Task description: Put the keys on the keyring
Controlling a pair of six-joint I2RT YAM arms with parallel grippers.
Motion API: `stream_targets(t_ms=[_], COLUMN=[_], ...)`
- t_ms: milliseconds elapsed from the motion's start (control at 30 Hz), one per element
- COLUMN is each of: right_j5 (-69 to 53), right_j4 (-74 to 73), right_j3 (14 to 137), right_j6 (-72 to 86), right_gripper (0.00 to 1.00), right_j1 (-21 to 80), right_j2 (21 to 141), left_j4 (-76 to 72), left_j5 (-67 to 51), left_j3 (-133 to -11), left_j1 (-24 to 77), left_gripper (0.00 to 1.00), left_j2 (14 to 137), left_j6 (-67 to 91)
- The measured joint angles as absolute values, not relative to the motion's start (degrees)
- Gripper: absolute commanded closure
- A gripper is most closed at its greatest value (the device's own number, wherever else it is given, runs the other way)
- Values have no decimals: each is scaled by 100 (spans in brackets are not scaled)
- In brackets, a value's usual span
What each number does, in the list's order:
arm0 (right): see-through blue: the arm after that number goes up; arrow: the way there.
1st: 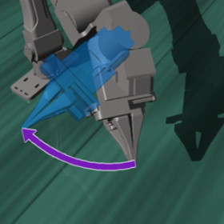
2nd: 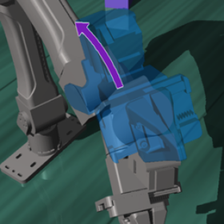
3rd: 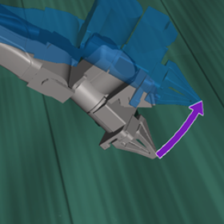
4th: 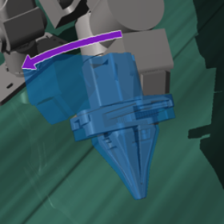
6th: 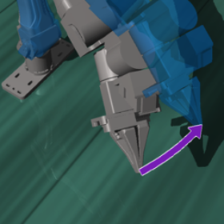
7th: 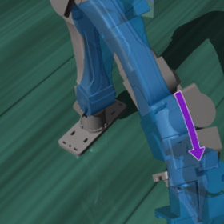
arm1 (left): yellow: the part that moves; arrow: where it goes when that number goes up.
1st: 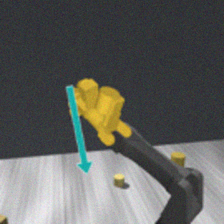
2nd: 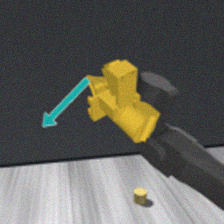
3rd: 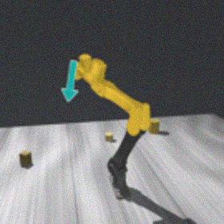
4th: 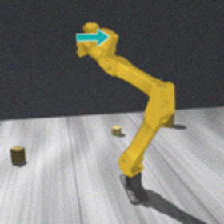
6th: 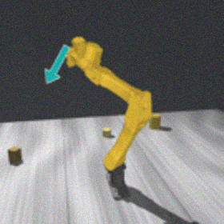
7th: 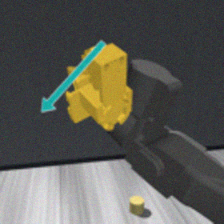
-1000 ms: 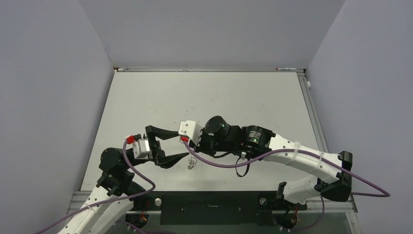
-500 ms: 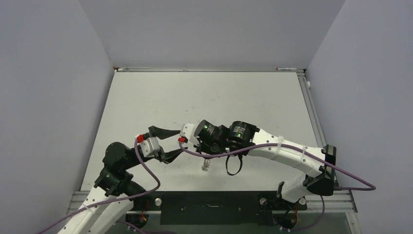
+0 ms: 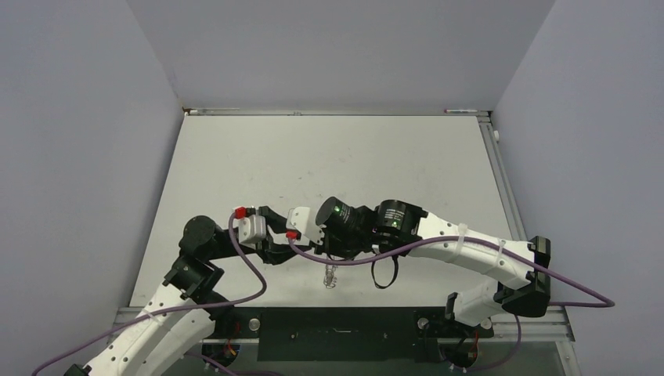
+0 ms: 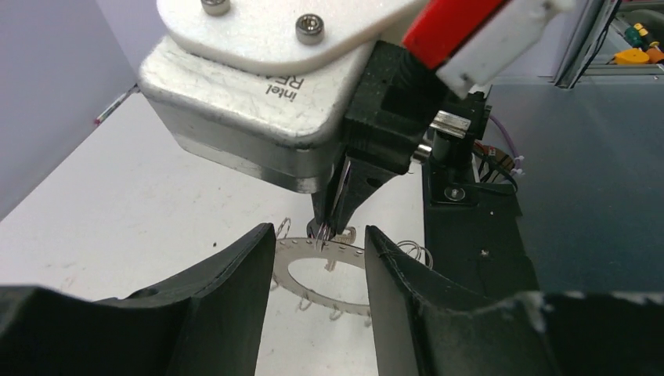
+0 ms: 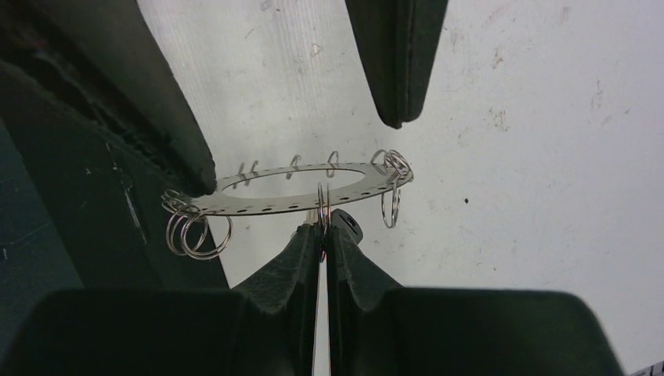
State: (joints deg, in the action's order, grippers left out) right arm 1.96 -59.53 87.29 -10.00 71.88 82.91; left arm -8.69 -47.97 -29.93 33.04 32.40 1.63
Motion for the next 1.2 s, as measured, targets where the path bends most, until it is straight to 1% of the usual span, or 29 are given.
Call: stream_targets(t_ms=[67, 233, 367, 900, 1033, 1200], right_j5=[123, -3, -139, -193, -191, -150], right_j4=[-5946, -5937, -5937, -5948, -5983, -6025], right_j3=[8729, 8729, 8731, 8785, 8801, 8807], right_j6=[-1022, -1098, -1133, -1131, -1131, -1131], right_gripper=[95, 95, 95, 95, 95, 95], right_j1=[7251, 7419, 7546, 7749, 7776, 7806], right_j2=[8237, 8195, 8195, 8193, 8193, 8193], left_j4=[-1041, -1155, -1153, -821, -694, -598], left_j5=[-4882, -5002, -4998, -4989, -4976, -4954], left_j3=[-2993, -2993, -2993, -2993, -3020, -3092], left_j1=[3350, 3492, 3564, 3999, 4064, 4123], left_gripper=[64, 66, 73, 76, 82, 83], left_j2=[3271, 3409, 3531, 3704, 3776, 3846], left_j6=[274, 331, 329, -25, -137, -252])
